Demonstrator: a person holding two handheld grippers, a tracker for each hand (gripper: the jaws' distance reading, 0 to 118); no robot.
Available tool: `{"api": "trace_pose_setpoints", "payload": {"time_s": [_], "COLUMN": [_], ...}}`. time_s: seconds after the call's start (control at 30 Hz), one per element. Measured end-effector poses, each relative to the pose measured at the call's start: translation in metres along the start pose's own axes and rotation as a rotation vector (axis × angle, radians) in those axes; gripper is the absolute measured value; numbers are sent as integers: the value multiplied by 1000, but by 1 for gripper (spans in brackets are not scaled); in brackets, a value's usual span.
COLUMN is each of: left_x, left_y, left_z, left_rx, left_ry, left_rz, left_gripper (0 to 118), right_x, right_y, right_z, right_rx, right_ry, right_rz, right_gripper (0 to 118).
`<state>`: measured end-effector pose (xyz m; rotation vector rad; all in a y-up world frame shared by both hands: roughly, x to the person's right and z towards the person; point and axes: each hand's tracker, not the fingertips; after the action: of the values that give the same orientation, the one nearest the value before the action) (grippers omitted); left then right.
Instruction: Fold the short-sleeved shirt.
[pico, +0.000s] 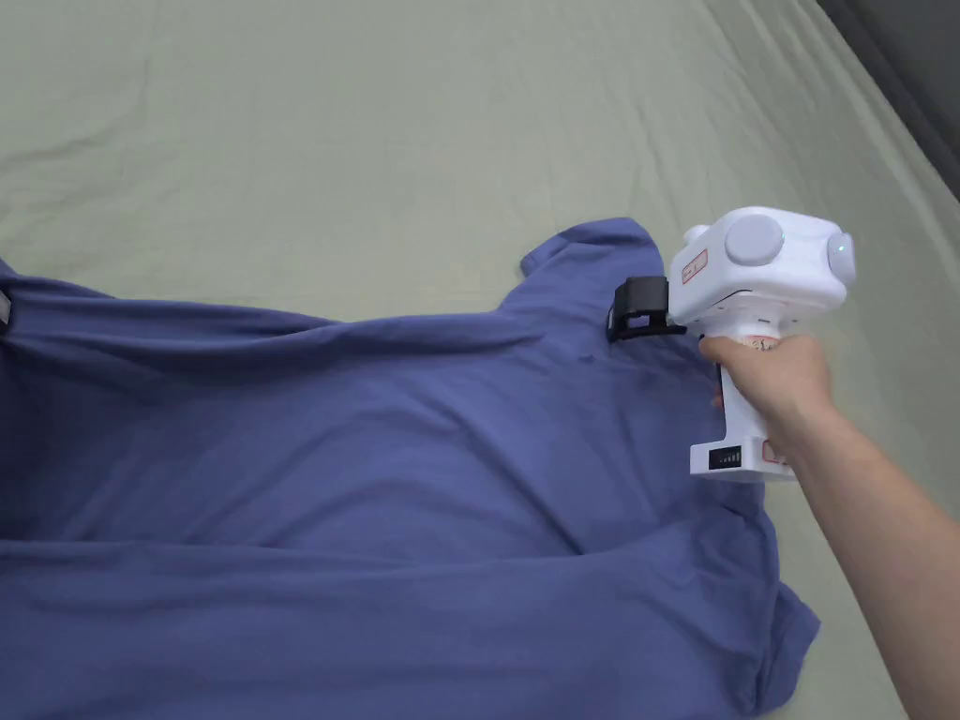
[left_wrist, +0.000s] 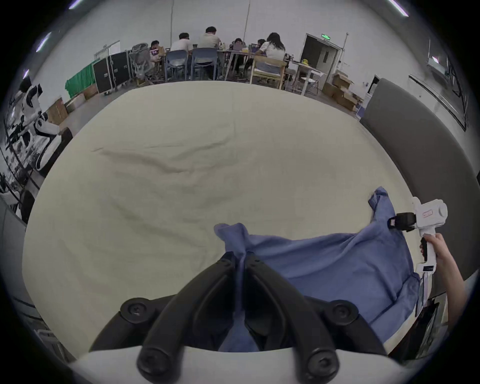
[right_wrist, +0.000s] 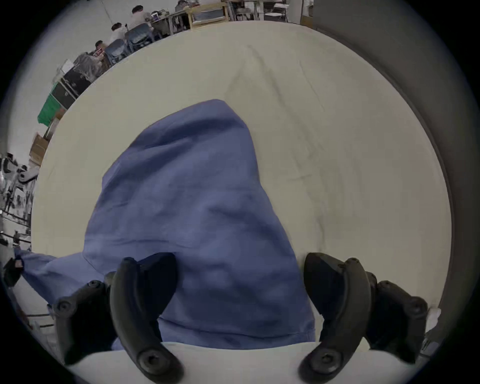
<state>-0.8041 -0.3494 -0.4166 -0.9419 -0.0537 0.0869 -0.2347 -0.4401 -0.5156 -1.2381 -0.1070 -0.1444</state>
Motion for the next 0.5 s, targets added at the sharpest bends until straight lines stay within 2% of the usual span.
{"api": "trace_pose_setpoints", "payload": {"time_s": [0.07,0.1,0.13,0.17,0.2,0.23,0.27,0.3,0.37,0.5], "left_x": [3,3,4,4,5,6,8,10,14,15], "left_y": [0,0,1,2,2,3,4,4,4,-4], "left_z": [0,-1,-1,-2,-2,-3,-3,-3,4,31], "left_rx": [0,0,-1,1,3,2,1,2,2,25], "left_ry": [4,5,3,3,0,-6,-4,3,4,0], "left_rz": [-10,-11,-15,-16,-17,-17,-16,-20,-31,-51], "left_gripper": [3,3,3,3,3,3,3,3,3,3], "right_x": [-1,-2,-1,2,4,8,7,6,1,6], "right_y": [-3,-3,-4,-7,-8,-12,-13,-13,-18,-32], "right_z": [10,14,19,24,29,32,33,36,50,98], "right_rx": [0,-1,13,21,30,49,28,27,84,188], "right_ry": [-4,-26,-21,-28,-18,77,95,107,58,160], "right_rz": [47,88,105,107,113,71,49,70,123,115], "right_gripper": [95,80,60,34,3,3,3,3,3,3]}}
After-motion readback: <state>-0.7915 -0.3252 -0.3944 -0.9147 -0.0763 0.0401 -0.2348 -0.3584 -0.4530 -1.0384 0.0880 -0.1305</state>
